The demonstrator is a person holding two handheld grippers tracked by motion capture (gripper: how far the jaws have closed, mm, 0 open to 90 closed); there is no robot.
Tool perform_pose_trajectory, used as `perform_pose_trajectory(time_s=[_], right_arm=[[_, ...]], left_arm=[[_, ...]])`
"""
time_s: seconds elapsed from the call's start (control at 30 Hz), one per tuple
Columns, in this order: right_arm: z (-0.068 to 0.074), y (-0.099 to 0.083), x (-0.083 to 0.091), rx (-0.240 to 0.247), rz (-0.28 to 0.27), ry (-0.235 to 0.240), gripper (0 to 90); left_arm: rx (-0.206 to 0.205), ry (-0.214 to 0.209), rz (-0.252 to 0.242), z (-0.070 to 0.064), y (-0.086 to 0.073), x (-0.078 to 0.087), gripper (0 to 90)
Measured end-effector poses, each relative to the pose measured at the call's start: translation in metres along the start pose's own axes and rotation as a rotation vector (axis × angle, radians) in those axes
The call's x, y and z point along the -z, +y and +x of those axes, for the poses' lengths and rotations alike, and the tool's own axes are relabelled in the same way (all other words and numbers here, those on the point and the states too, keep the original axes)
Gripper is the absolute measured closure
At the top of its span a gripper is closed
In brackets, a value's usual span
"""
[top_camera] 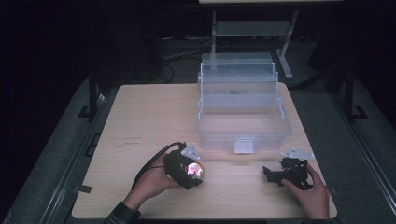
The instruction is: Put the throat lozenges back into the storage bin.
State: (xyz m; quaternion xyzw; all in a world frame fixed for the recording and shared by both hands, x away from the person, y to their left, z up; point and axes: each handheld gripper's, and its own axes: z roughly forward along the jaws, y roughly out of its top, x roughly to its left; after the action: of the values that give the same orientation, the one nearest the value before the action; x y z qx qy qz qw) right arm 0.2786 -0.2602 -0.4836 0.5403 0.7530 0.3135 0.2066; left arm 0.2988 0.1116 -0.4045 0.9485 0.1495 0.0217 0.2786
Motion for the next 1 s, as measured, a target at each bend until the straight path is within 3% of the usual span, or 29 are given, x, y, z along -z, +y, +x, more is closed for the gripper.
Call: perform_pose_trajectory(time_s=[1.0], right_arm=[[0.0, 0.0, 0.0, 0.001, -0.001, 0.0, 0.0]], left_arm=[[-0.008, 0.015, -0.026, 0.015, 0.021, 0.019, 19.5]])
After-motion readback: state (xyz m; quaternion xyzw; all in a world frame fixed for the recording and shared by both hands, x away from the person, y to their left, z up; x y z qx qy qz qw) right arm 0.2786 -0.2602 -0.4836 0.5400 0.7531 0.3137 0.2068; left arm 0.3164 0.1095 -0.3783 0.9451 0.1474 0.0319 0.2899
